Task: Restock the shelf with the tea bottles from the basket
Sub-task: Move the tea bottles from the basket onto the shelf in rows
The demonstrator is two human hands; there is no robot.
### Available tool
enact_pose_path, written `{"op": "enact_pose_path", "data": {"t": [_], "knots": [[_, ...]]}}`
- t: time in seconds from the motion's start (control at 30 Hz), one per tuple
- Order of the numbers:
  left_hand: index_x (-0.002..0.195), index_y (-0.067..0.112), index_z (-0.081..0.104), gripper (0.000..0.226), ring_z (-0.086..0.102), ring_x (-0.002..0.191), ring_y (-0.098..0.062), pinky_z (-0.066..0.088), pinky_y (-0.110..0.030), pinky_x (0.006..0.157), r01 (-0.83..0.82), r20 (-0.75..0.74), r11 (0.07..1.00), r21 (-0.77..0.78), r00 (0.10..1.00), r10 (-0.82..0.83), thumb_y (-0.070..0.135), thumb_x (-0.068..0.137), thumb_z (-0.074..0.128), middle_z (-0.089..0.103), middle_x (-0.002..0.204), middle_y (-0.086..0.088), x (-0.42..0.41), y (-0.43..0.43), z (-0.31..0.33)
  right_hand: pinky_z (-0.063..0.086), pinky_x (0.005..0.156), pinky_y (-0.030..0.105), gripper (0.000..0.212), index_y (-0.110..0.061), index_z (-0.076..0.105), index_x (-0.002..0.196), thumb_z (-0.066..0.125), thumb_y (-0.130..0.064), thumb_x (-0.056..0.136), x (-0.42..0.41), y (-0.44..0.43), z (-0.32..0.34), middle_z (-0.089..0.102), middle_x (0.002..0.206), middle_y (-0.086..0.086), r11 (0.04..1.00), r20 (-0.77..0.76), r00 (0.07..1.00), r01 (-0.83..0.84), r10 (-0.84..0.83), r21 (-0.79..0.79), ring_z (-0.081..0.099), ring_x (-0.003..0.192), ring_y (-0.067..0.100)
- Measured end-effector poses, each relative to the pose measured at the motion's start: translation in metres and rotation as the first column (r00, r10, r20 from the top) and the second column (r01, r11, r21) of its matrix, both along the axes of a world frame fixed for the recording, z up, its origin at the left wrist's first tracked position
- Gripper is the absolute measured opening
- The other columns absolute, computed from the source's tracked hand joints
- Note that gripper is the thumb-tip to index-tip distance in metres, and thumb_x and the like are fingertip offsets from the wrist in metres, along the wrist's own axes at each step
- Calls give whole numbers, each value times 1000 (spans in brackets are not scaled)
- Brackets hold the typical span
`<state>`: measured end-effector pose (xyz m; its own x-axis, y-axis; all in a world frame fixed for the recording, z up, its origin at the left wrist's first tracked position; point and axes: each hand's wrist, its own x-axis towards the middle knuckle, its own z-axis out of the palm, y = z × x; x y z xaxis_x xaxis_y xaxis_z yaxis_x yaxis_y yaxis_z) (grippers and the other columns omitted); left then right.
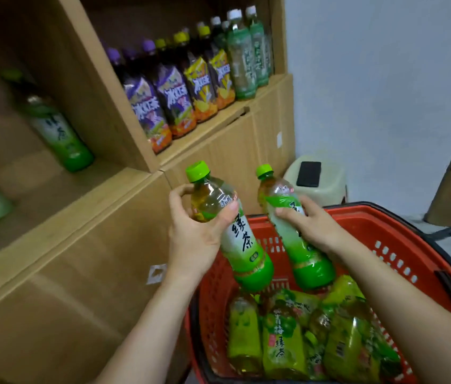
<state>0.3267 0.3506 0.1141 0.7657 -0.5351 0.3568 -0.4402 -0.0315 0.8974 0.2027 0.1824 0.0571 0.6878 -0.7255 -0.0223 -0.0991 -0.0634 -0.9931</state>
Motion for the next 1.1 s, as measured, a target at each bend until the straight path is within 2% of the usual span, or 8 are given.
{"op": "enact_pose_path", "data": {"t": [0.17, 0.33, 0.47, 0.6, 0.7, 0.83, 0.93, 1.1], "knots": [[100, 37, 45, 61, 66, 76, 0, 53, -21, 67, -62, 105, 978, -199, 991, 84, 45, 55, 84, 71, 86, 14, 25, 82, 85, 54, 62, 24, 31, -30, 61, 101, 72, -32, 72, 38, 67, 99, 70, 82, -4, 993, 310, 944, -103, 117, -62, 65, 68, 8], [104, 44, 46, 61, 63, 89, 1, 54, -31, 74, -202, 198, 951, -234, 948, 250, 49, 58, 85, 66, 93, 20, 66, 150, 147, 55, 73, 23, 50, -23, 59, 111, 74, -27, 64, 94, 130, 167, 73, 98, -3, 955, 485, 822, -253, 298, -158, 68, 85, 9], [112, 34, 45, 61, 54, 85, 16, 40, -10, 67, -349, 239, 918, -189, 890, 388, 38, 64, 82, 56, 100, 22, 114, 178, 162, 55, 81, 27, 55, -27, 57, 116, 80, -20, 67, 140, 165, 202, 72, 106, -5, 901, 457, 777, -361, 434, -243, 68, 97, 12], [123, 32, 46, 72, 62, 100, -12, 51, -34, 84, -434, 128, 892, -130, 884, 449, 42, 63, 84, 65, 106, 10, 159, 187, 147, 53, 84, 32, 56, -26, 59, 116, 83, -17, 66, 188, 186, 206, 72, 105, -5, 921, 480, 786, -327, 389, -211, 68, 98, 13], [128, 33, 41, 74, 64, 97, -14, 50, -29, 79, -453, 115, 889, -72, 881, 459, 36, 68, 82, 66, 96, 14, 174, 189, 143, 53, 88, 34, 56, -29, 59, 116, 83, -16, 67, 215, 194, 195, 72, 105, -8, 935, 447, 822, -301, 354, -187, 67, 99, 10], [143, 36, 14, 106, 59, 100, -10, 48, -31, 90, -397, 214, 888, 233, 912, 351, 23, 65, 85, 61, 107, 15, 183, 194, 126, 49, 97, 33, 65, -27, 52, 126, 83, -23, 69, 240, 195, 174, 66, 112, -14, 931, 333, 889, -219, 313, -292, 61, 102, -1], [134, 25, 29, 90, 64, 97, -19, 53, -37, 86, -442, 199, 811, 383, 897, 395, 36, 64, 84, 67, 109, 4, 194, 195, 111, 42, 91, 21, 72, -30, 44, 130, 82, -24, 69, 247, 191, 163, 56, 110, -21, 895, 223, 930, -182, 291, -408, 51, 98, -7], [124, 21, 39, 71, 57, 111, -28, 46, -32, 88, -523, 205, 774, 357, 852, 481, 38, 69, 81, 59, 122, -4, 223, 162, 106, 51, 91, 36, 71, -31, 42, 117, 86, -32, 62, 260, 183, 140, 61, 112, -8, 853, 132, 974, -90, 183, -515, 58, 105, 12]]}}
